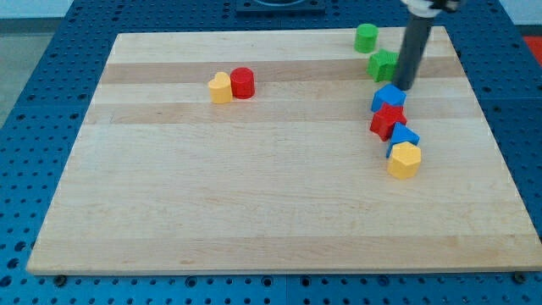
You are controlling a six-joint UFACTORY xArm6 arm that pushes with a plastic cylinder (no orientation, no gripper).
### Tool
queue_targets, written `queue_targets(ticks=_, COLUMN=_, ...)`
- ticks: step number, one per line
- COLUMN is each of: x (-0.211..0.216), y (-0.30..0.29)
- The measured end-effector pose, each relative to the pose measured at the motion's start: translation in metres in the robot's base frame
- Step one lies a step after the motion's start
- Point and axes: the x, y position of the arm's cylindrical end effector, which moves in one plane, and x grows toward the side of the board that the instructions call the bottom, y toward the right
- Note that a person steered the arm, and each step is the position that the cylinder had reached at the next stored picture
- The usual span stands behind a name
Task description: Move the red star to the left of the cube
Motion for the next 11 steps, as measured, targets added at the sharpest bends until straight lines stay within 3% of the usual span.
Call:
queue_targets(ticks=2, x=0.066, y=0.059)
queue_targets(ticks=3, x=0.084, y=0.041)
queue_targets(ticks=9, x=0.082, y=-0.189)
queue_targets(ticks=11, x=0.064, y=-0.252)
